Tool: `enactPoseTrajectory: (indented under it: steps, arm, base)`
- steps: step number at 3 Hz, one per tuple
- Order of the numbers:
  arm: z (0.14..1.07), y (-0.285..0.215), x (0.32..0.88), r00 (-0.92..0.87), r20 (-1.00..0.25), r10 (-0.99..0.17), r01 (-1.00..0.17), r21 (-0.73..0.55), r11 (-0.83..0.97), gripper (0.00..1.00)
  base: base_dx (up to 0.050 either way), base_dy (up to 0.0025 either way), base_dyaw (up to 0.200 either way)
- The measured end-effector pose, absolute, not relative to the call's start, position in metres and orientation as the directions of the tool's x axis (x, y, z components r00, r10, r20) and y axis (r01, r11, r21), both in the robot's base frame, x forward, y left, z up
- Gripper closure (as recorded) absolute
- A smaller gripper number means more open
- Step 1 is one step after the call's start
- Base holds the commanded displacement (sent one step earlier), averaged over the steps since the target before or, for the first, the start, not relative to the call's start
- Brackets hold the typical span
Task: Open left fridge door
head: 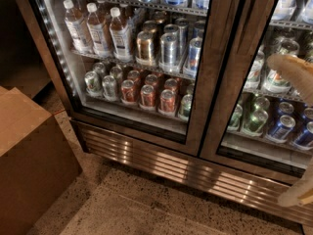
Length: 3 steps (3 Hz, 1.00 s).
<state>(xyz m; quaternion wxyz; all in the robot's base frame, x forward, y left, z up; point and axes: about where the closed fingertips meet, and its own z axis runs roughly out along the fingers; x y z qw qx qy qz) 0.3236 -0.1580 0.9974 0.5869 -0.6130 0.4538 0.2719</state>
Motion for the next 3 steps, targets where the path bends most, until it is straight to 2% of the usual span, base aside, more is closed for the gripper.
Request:
enactPoseTrajectory:
  steps: [1,2,3]
  arm:
    - [0.987,-0.157,0.33,0.361,-0.909,-0.208,-0.918,-0.385,0.089,0.0]
    - [0.963,-0.162,0.345,0.189,-0.965,-0.182,-0.977,-0.204,0.066,0.0]
    - [0.949,-0.165,0.355,0.073,-0.983,-0.171,-0.994,-0.085,0.063,0.0]
  base:
    - [0.0,0.0,0.0]
    - [0.0,0.0,0.0]
    - [0.0,0.0,0.0]
